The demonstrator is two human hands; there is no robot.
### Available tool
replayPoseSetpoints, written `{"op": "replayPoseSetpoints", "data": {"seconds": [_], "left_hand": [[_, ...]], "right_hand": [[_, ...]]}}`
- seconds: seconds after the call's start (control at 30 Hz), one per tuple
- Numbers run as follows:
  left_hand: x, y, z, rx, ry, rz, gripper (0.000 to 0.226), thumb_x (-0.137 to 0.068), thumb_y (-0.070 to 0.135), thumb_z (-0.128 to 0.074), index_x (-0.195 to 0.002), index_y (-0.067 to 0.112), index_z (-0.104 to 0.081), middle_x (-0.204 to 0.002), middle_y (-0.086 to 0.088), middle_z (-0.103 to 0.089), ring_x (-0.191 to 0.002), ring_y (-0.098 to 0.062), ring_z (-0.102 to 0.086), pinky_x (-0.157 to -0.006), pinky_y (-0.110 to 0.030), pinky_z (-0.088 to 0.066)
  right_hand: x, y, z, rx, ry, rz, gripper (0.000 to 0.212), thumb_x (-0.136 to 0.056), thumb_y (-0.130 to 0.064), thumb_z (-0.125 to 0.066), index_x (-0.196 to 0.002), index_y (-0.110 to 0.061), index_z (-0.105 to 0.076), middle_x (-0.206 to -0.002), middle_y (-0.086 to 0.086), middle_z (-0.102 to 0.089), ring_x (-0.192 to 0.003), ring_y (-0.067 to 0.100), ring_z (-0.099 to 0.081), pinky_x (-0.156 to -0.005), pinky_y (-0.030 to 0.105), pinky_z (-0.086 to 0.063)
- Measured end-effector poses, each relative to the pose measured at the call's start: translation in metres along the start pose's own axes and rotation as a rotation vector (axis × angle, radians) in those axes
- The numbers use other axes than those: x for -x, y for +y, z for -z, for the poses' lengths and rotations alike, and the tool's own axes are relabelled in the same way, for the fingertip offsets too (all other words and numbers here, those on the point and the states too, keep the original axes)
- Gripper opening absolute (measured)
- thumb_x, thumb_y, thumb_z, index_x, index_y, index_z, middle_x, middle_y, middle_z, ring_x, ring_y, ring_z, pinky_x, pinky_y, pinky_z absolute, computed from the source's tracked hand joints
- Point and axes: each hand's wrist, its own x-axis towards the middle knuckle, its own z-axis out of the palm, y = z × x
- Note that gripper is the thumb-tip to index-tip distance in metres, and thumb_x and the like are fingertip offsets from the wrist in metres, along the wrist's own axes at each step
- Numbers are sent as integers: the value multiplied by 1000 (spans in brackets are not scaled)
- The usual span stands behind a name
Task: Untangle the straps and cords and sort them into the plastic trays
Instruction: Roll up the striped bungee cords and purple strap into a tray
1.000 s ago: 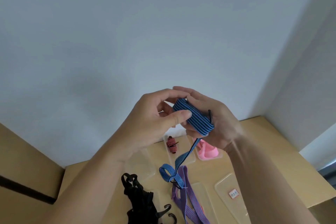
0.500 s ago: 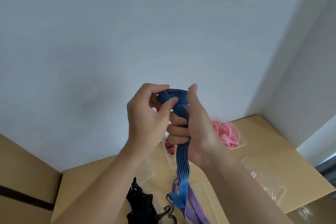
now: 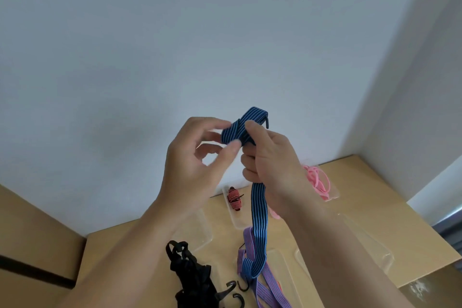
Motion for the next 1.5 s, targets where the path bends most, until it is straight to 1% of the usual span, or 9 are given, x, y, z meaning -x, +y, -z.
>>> {"op": "replayPoseSetpoints", "data": {"seconds": [0.1,0.23,0.57,0.7,0.87,0.97,1.03,1.33,1.5], "left_hand": [[-4,11,-3,97,31,294,25,-90,17,-77,-114,16,-72,-97,3,-75,-80,-16,-73,-71,-23,-57],[-5,12,-3,105,16,298,25,-91,15,-76,-115,17,-74,-92,2,-77,-79,-16,-75,-74,-22,-58],[-3,-22,-2,-590,209,-569,19,-87,-12,-67,-104,-4,-73,-106,-8,-59,-86,-28,-64,-79,-22,-51],[-3,-22,1,-633,131,-665,19,-88,-12,-69,-103,-3,-76,-102,-14,-66,-88,-32,-65,-85,-23,-50],[2,-4,3,-244,-38,-303,26,-86,2,-70,-111,10,-71,-111,-6,-64,-100,-18,-68,-85,-24,-55],[-2,13,3,53,-27,202,19,-95,17,-71,-114,17,-68,-103,1,-71,-83,-16,-73,-73,-21,-56],[-6,16,6,23,-44,247,21,-93,18,-72,-113,15,-71,-91,2,-74,-71,-16,-73,-68,-16,-53],[-6,-2,13,-451,92,-529,16,-87,-5,-75,-103,-4,-73,-103,-13,-66,-93,-17,-64,-82,-21,-55],[-4,-8,12,-572,178,-711,10,-88,-6,-74,-98,-5,-75,-101,-17,-67,-87,-33,-68,-77,-37,-57]], "right_hand": [[-1,11,-6,123,25,134,42,-104,-28,-49,-63,-19,-41,-49,-11,-28,-45,10,-23,-47,28,-22],[-1,16,-6,172,30,186,47,-106,-31,-46,-61,-21,-38,-50,-12,-30,-45,7,-27,-52,26,-25],[12,-3,-6,45,36,-165,58,-96,-63,-49,-70,-18,-75,-64,1,-51,-42,12,-30,-46,26,-28],[10,-1,-5,32,71,-159,38,-98,-41,-54,-85,-11,-72,-61,-2,-54,-43,11,-33,-43,24,-30],[10,4,-4,66,107,-34,36,-100,-31,-50,-73,-9,-61,-59,0,-51,-41,11,-32,-42,24,-28],[11,6,-7,162,83,65,42,-101,-30,-48,-70,-5,-59,-53,-3,-50,-40,10,-33,-43,23,-28],[13,8,-8,199,68,92,46,-103,-30,-46,-67,-4,-57,-53,-1,-51,-40,10,-34,-43,24,-29],[13,-9,3,-45,-97,-143,42,-100,-49,-51,-95,-11,-70,-66,4,-54,-45,12,-35,-39,21,-27],[11,-12,5,-83,-100,-170,41,-99,-45,-51,-103,-8,-68,-65,3,-54,-44,12,-38,-38,21,-31]]}}
